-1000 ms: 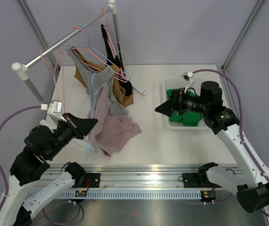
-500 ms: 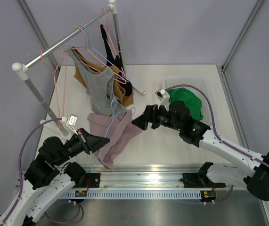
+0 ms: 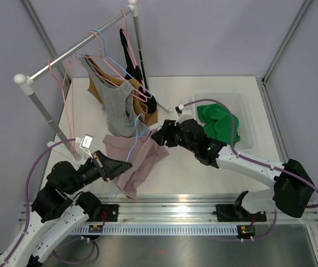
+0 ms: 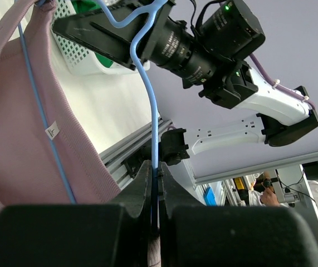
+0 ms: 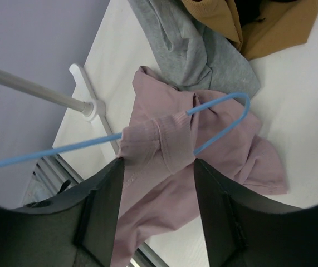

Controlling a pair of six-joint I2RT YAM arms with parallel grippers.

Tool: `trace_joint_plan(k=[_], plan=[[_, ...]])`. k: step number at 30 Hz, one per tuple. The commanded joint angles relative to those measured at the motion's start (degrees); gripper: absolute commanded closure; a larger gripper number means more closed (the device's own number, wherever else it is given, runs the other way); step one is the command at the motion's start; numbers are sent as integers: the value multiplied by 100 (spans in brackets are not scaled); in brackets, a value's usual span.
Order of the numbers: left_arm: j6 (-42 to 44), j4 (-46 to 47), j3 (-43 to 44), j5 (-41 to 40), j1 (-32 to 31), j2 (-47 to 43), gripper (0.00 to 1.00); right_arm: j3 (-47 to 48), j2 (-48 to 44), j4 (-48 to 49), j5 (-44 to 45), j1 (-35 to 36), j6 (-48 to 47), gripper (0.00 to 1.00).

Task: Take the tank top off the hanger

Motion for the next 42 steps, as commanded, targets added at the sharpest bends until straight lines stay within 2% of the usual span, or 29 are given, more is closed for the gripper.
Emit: trace_joint_plan(k=[1,7,11,14,15,17,18,19,29,37,42], plan=[[-91,569,47,344,-24,-34,100,392,241,543,455,47,-91,41],[23,314,196,265,-24,-25,100,384,355,816,420,47,-240,51],[41,278,249,230,-24,-17,100,445,382,842,402,47,-363,52],[24,278,267,230,-24,1,100,463,417,833,385,47,-407,64],[6,296,275,256,-24,-8,100,471,460,807,411,47,-425,64],[-3,287,302,256,-24,-16,100,463,496,807,499,47,-495,76],[-3,252,319,256,-24,-8,100,454,513,807,525,47,-513,92],[6,226,372,247,-24,-8,100,454,514,798,604,47,-522,98],[191,-231,680,150,-24,-8,100,453,434,245,1501,-93,-829,100],[164,-83,759,449,-24,-78,100,638,707,-63,1212,-524,-908,100],[190,155,855,625,-24,-8,100,1139,1119,-563,843,-708,-1013,100]])
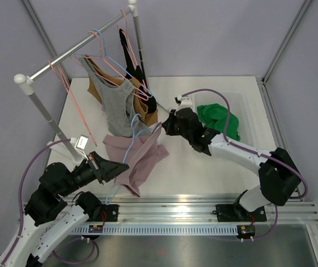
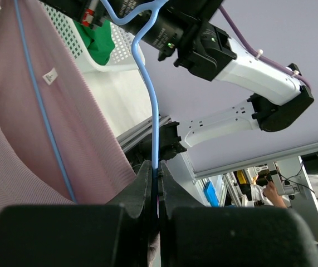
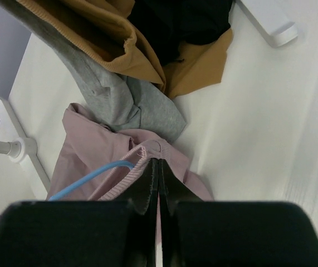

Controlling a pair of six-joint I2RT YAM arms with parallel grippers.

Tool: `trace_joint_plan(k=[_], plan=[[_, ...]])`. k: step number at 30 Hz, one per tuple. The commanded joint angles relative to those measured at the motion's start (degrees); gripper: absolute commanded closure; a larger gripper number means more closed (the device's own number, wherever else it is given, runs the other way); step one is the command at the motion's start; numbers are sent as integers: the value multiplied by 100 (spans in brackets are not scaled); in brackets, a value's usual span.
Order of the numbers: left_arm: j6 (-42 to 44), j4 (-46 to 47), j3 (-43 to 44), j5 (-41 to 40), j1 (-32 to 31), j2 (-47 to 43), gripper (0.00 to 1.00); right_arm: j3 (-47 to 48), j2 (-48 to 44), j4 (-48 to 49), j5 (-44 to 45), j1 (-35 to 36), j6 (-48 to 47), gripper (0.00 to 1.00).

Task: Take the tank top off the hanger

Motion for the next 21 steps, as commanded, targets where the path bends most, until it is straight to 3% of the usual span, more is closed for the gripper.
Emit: trace_joint_plan(k=[1,6,14,21], plan=[[55,623,401,501,-26,1,100,401,176,-258,-160,-175,-227,100],[353,939,498,150,-26,115,100,-266,-386,145,-907,-175,54,100],[2029,3108,419,-8,-26,774,100,-786,-1492,287,-3008,-149,335,100],[3192,4673,497,-773,-34,1591,100,-707,-2829,-1397,-3230,-87,-156,100]])
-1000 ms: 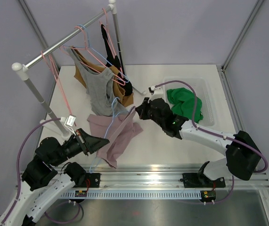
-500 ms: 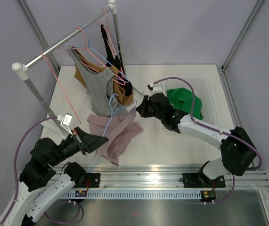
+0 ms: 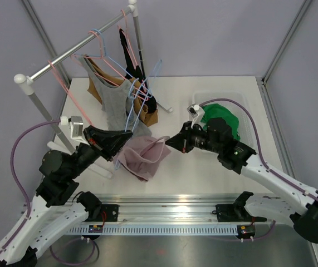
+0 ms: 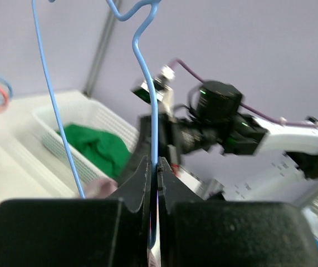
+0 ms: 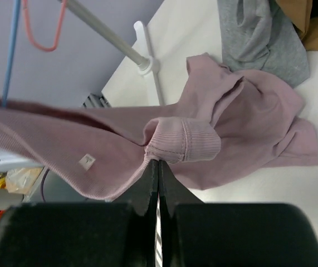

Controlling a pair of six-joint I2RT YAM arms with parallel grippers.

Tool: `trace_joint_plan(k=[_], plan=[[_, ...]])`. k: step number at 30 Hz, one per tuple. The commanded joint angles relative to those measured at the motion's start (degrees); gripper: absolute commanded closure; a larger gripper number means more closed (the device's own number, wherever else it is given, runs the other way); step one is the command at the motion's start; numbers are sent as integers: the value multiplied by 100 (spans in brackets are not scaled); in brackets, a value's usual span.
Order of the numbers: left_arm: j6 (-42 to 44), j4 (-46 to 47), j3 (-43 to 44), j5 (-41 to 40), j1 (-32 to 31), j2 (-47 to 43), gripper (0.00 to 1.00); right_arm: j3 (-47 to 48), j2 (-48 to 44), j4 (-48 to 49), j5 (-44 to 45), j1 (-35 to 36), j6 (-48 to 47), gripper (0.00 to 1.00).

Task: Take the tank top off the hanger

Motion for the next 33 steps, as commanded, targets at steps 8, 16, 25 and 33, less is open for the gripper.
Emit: trace_joint_plan(k=[8,16,25,33], plan=[[2017,3474,214,-1858,-217,1100,100,-229,-1608,-2556,498,20,-749,100],[2651,4391,397,-2307,-401,1451,100,-670,-2523,-2750,76,20,-679,100],[2582,3734,521,-2632,-744,1083,100,-64,-2322,-3489,1272,20,-679,100],[1528,2590,-76,-3035,-806,65,100,200,-1215,-2918,1237,20,-696,21]])
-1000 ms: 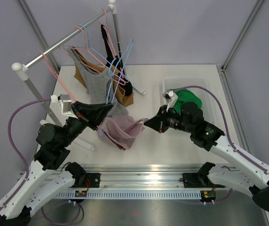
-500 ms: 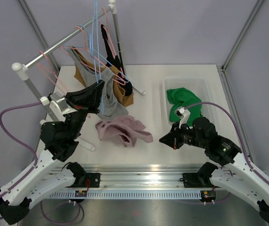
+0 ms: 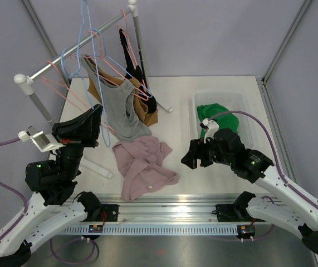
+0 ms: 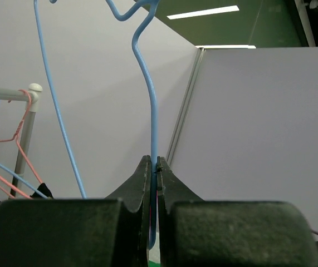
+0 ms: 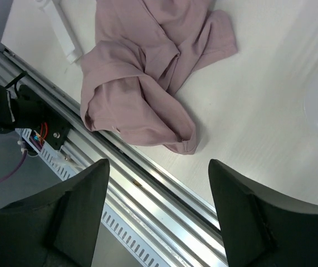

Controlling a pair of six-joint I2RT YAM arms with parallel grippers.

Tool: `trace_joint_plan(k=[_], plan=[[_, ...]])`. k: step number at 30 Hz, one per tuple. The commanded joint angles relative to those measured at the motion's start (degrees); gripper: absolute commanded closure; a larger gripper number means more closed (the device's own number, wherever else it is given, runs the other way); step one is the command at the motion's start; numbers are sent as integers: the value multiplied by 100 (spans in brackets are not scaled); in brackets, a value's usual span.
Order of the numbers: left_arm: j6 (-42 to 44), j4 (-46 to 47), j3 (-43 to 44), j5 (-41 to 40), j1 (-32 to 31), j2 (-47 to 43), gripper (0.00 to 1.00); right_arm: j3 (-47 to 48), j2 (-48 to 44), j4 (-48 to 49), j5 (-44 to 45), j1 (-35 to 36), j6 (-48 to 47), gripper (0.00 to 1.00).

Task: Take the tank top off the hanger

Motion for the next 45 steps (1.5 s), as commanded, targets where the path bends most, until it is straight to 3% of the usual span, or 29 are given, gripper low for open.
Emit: trace_joint_plan(k=[1,6,14,24,31,38,45], plan=[[-632,-383,-304,-573,-39,-394,100,312,322,365,256,9,-82,20],[-1037,-823,-515,-1249,-39,-544,100,523,867,515,335,9,-118,19],[-1390,-893,-630,-1505,-47,-649,100,690,1394,612,449,9,-161,18],[-2092,-2017,-490,-2497,-47,-808,100,690,1694,752,476,9,-188,17],[-2663,-2633,459,-3578,-47,44,100,875,1747,682,388,9,-170,17],[-3148,-3038,1470,-4861,-47,1440,100,963,1738,673,309,9,-170,17],[-2848,-3213,2305,-5170,198,2460,100,946,1747,682,230,9,-214,17]])
